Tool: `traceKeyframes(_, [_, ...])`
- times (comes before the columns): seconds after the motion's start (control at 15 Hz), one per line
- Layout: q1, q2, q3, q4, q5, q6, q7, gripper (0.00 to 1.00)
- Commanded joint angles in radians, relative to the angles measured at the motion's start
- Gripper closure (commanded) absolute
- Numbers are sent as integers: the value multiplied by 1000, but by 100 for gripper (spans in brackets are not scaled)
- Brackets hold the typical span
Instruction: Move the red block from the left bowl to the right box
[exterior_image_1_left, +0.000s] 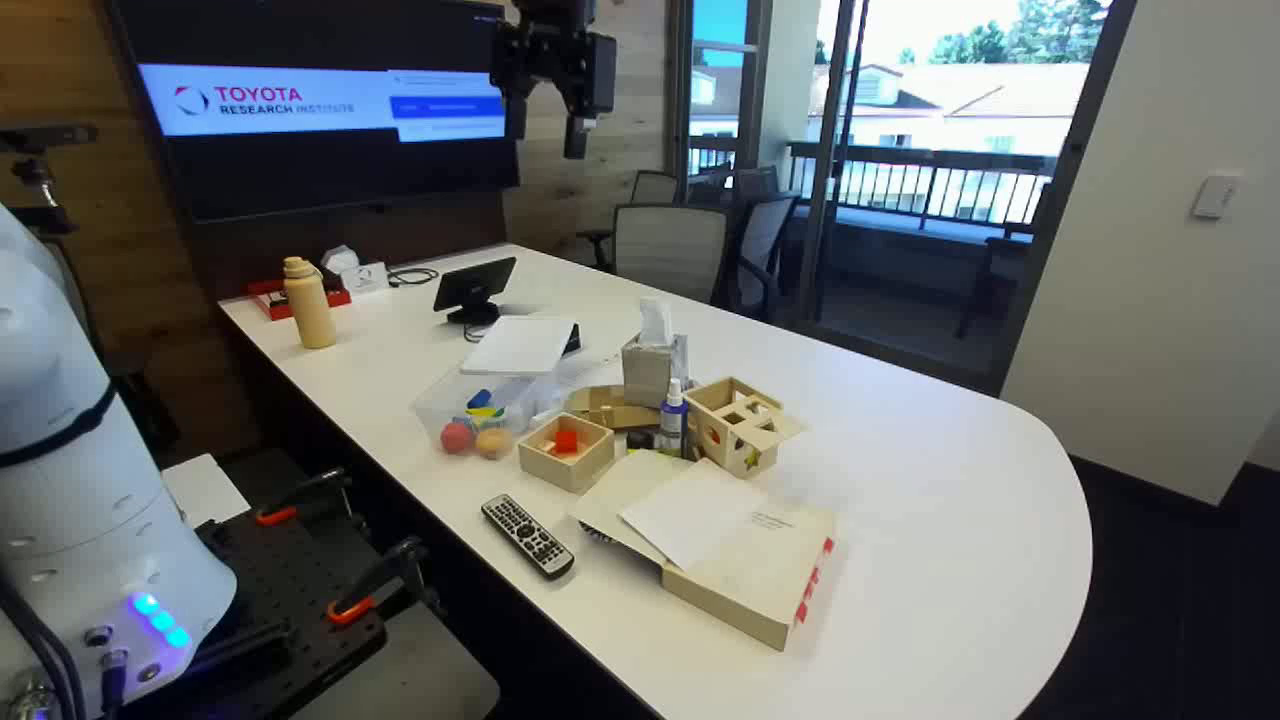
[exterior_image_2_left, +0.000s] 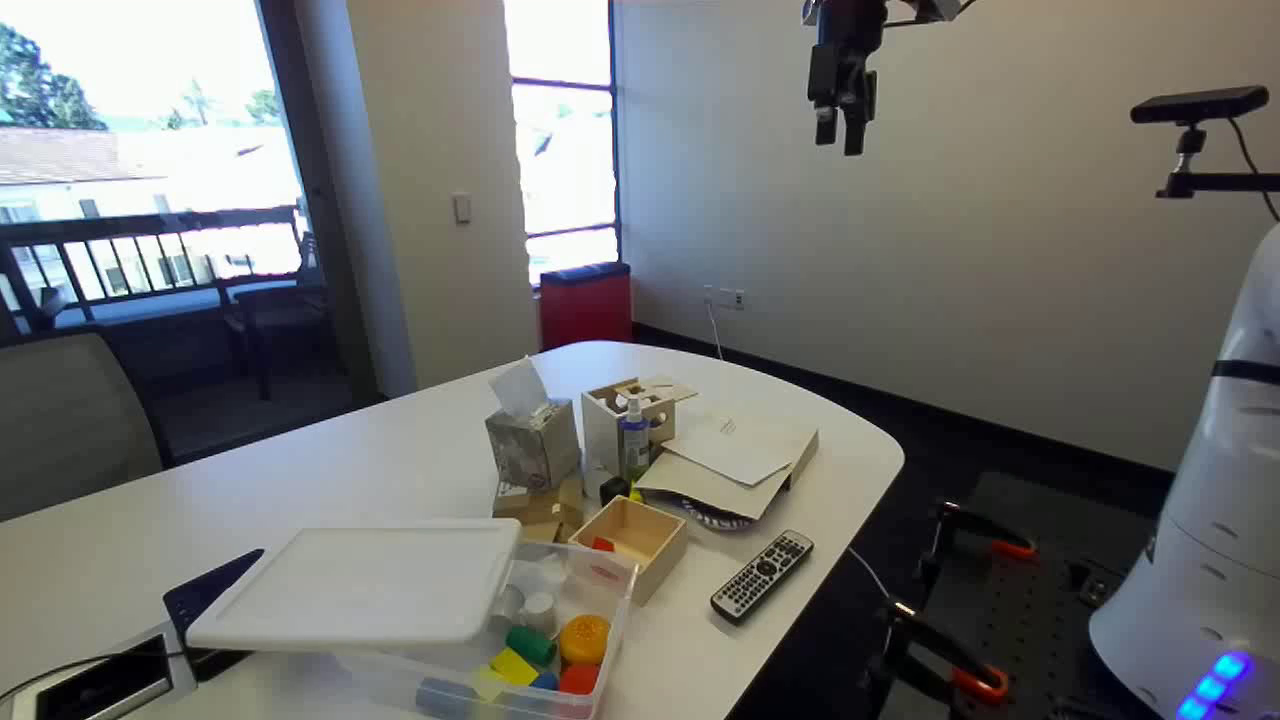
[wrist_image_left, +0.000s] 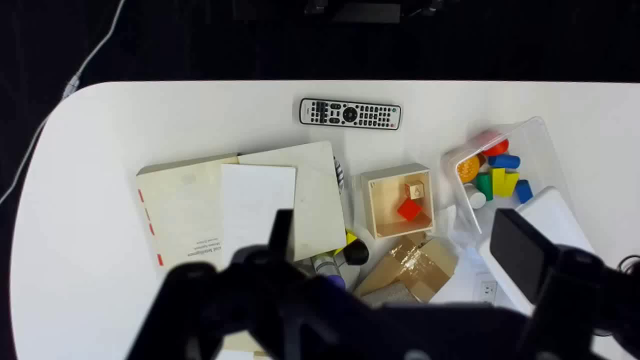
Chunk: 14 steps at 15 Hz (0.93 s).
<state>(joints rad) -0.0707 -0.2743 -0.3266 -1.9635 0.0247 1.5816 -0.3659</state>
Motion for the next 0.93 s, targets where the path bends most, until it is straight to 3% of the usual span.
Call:
traceKeyframes(0.0, [-32, 4, 26, 3, 7, -3, -7, 0])
traceKeyframes(0.53, [-18, 64, 60, 14, 24, 33, 6, 0])
traceKeyframes(0.87, [13, 152, 167, -60, 10, 317, 73, 0])
